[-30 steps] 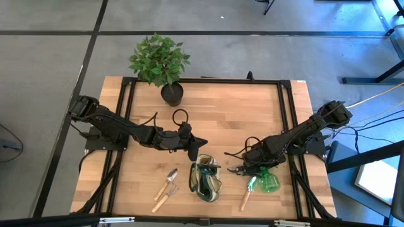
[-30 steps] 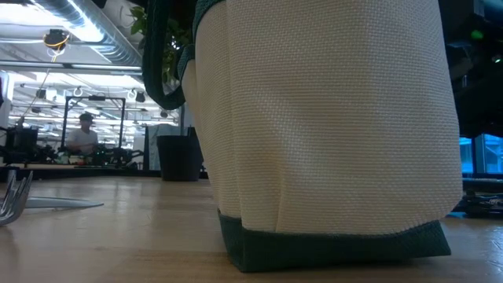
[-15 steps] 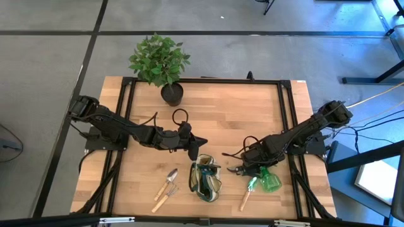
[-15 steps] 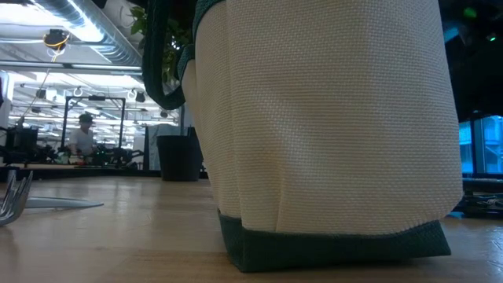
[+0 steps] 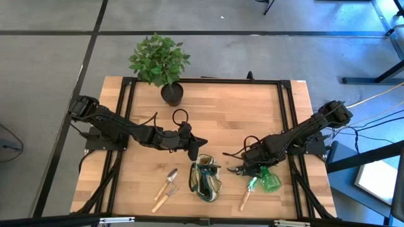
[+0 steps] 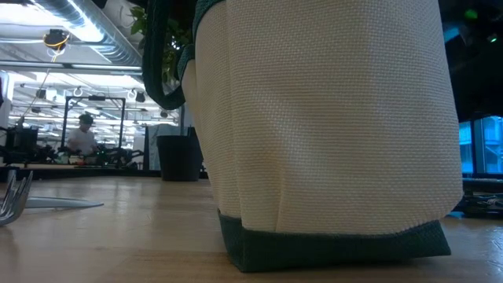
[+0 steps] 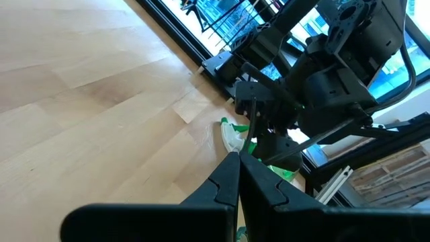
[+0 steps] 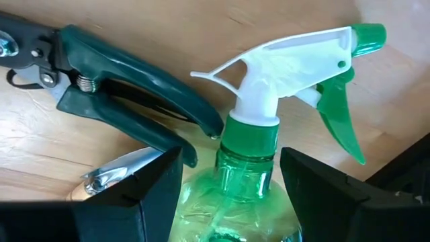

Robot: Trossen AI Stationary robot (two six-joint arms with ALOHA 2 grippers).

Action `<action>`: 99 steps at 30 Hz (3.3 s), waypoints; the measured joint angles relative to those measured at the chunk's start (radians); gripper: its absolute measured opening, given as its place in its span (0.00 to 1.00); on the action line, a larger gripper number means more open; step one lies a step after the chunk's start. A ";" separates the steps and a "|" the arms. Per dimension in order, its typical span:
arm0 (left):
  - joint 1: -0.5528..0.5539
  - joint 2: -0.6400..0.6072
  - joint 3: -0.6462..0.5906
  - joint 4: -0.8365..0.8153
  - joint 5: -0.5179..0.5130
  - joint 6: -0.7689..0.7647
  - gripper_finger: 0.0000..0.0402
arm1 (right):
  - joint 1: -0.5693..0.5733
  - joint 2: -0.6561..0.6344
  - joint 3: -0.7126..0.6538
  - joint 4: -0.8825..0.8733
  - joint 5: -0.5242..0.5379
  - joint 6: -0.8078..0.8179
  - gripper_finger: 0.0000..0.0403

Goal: Pick & Place Garden tools in Gardening bag
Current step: Put the green spray bottle into the brown gardening bag

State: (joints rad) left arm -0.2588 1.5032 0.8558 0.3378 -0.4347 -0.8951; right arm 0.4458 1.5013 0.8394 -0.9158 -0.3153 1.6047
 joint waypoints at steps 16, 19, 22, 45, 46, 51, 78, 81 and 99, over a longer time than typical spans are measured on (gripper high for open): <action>0.000 0.000 0.000 0.000 0.002 0.008 0.01 | -0.005 0.000 -0.071 0.061 -0.052 0.023 0.63; -0.001 0.000 0.000 0.000 0.002 0.008 0.01 | -0.005 0.000 -0.071 0.080 -0.049 0.030 0.62; -0.001 0.000 0.000 0.000 0.002 0.008 0.01 | -0.004 0.012 -0.071 0.095 -0.040 0.030 0.59; -0.001 0.000 0.000 0.001 0.000 0.011 0.01 | 0.029 0.024 -0.150 0.201 -0.059 0.083 0.49; -0.001 0.000 0.000 0.001 0.000 0.011 0.01 | 0.029 0.024 -0.150 0.202 -0.059 0.087 0.49; -0.001 0.000 0.000 0.001 0.000 0.011 0.01 | 0.029 0.024 -0.150 0.191 -0.060 0.088 0.40; -0.001 0.000 0.000 0.001 -0.004 0.018 0.01 | 0.025 0.024 0.007 -0.054 0.068 -0.009 0.34; -0.001 0.000 0.000 0.001 -0.004 0.018 0.01 | 0.022 0.024 0.007 -0.053 0.083 -0.009 0.34; -0.002 0.000 0.000 -0.002 0.018 0.019 0.01 | 0.014 0.053 -0.061 0.041 0.053 0.003 0.34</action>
State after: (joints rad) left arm -0.2611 1.5036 0.8557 0.3358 -0.4171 -0.8762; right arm 0.4599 1.5539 0.7780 -0.8747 -0.2620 1.6081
